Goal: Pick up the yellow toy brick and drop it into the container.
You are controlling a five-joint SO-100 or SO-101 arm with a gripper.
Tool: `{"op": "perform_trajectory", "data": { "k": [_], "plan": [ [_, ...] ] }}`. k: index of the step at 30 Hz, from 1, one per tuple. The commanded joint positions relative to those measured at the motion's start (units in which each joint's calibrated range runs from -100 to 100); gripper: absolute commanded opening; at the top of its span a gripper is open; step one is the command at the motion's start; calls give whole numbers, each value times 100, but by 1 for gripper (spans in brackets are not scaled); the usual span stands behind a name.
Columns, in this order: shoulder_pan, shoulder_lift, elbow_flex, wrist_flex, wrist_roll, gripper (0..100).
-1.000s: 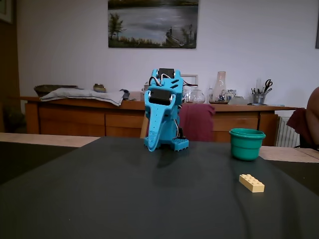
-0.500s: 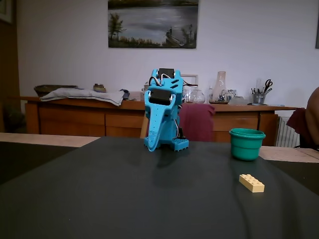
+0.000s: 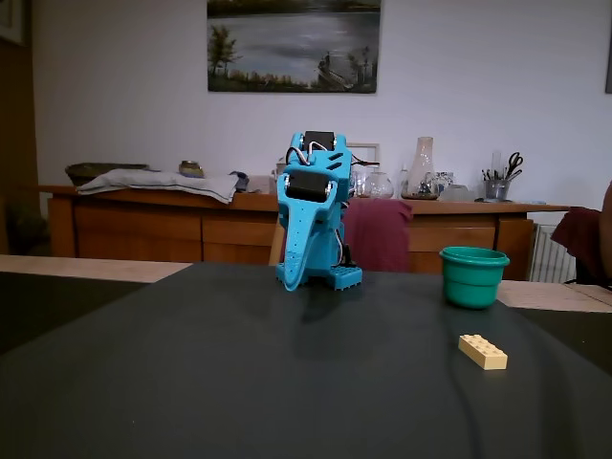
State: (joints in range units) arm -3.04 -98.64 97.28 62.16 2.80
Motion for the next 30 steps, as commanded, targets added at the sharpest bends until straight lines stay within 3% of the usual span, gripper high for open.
{"op": "perform_trajectory", "data": {
  "k": [1,30],
  "plan": [
    [45,-26,-17,-73,18,0],
    [-24,-26,-342,-206,18,0]
  ]
}}
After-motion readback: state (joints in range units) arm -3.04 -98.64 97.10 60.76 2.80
